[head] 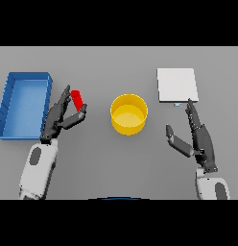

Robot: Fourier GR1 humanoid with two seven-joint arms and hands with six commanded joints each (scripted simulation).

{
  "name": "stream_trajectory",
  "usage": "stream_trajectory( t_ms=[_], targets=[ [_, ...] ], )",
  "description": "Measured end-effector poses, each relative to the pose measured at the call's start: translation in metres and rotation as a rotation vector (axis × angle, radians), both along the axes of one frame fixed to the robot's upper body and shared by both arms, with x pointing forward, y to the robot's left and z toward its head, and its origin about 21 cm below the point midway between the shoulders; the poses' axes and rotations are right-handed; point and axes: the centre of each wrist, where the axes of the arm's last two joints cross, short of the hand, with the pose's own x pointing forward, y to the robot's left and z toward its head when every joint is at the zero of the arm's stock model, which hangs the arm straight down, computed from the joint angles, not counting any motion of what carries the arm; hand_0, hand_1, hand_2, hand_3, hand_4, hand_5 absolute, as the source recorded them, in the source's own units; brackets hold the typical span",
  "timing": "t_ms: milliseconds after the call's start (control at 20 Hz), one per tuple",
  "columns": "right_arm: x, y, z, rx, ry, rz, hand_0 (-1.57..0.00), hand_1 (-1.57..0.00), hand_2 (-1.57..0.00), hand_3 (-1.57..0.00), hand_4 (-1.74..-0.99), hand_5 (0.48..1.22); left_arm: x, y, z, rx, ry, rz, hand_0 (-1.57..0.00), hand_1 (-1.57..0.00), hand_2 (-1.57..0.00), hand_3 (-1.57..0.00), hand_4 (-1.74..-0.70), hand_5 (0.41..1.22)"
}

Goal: Pick up the red beaker and tilt it to pour out 1 green nut into yellow bowl. Pick up the yellow bowl and place it on the metallic measuring scale.

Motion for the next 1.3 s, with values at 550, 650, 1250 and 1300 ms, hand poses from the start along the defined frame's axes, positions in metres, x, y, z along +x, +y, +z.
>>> stream_trajectory(
  t_ms=[550,650,1250,1300],
  targets=[
    [0.005,-0.001,-0.002,0.006,0.009,0.000,0.00,0.00,0.00,0.00,-1.311,0.682,0.038,-0.013,0.003,0.010,-0.009,-0.024,0.00,0.00,0.00,0.00,-1.33,0.715],
    [0.001,-0.001,-0.002,0.008,-0.004,-0.003,0.00,0.00,0.00,0.00,-1.298,0.682,0.040,-0.017,0.001,0.004,-0.030,-0.034,0.00,0.00,0.00,0.00,-1.36,0.735],
    [0.008,0.002,0.002,-0.001,0.003,0.004,0.00,0.00,0.00,0.00,-1.303,0.682,0.047,-0.042,-0.009,0.000,-0.127,0.031,-1.38,-1.39,-1.39,-1.39,-1.55,1.129],
    [0.009,0.001,0.000,0.010,0.001,0.010,0.00,0.00,0.00,0.00,-1.296,0.682,0.046,-0.039,-0.009,-0.011,-0.135,0.039,-1.42,-1.42,-1.43,-1.43,-1.59,1.123]
  ],
)
